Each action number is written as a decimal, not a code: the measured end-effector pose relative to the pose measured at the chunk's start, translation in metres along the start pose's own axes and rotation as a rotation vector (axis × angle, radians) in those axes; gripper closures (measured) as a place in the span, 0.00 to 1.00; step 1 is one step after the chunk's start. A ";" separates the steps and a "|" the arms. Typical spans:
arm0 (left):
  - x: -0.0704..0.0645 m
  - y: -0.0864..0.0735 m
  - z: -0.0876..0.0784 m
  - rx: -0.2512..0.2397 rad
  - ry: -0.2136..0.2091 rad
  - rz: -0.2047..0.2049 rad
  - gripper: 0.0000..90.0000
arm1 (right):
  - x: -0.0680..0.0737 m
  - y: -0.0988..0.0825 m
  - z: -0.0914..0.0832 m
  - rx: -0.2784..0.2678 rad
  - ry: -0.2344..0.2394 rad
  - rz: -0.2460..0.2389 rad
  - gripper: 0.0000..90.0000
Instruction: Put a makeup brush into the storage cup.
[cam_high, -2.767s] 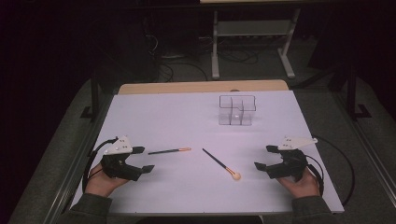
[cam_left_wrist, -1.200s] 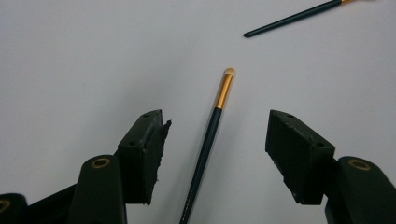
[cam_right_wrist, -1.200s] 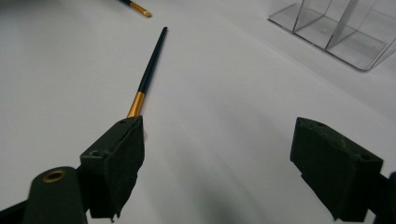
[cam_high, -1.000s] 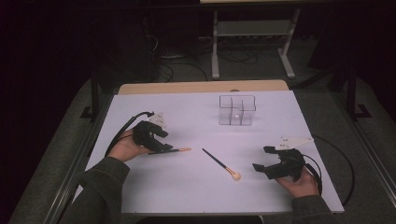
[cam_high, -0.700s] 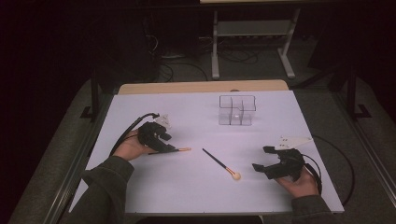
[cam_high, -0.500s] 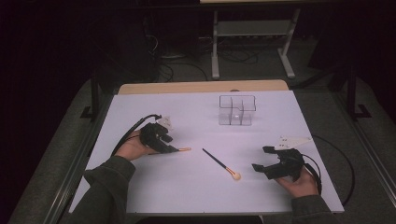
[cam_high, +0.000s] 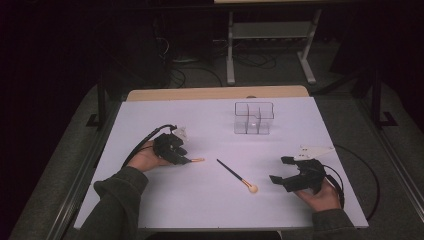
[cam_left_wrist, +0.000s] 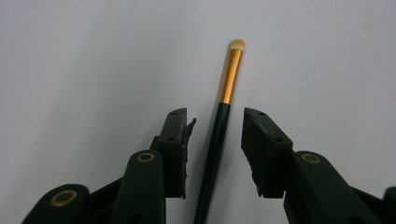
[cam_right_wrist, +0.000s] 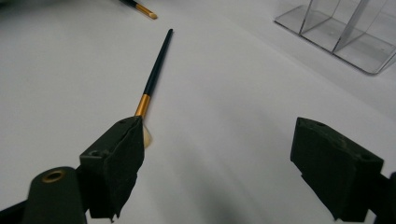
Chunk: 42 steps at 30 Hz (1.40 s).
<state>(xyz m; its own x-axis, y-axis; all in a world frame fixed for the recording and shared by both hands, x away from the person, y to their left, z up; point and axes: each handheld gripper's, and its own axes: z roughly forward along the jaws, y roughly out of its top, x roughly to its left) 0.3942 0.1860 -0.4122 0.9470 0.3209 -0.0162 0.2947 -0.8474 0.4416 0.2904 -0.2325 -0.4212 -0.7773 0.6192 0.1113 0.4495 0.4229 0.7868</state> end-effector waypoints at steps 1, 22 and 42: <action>0.000 0.000 0.000 0.004 0.002 0.006 0.69 | 0.000 0.000 0.000 -0.001 0.001 -0.001 0.18; -0.001 0.007 0.009 0.057 -0.012 0.044 0.79 | 0.001 0.000 0.001 0.003 0.001 -0.007 0.18; -0.007 0.011 0.013 0.112 0.009 0.095 0.91 | 0.001 0.001 0.002 0.013 0.001 -0.004 0.18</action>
<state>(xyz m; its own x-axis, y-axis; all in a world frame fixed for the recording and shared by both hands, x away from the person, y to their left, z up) 0.3926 0.1687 -0.4186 0.9702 0.2406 0.0290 0.2170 -0.9157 0.3381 0.2904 -0.2304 -0.4216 -0.7797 0.6167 0.1086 0.4519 0.4340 0.7794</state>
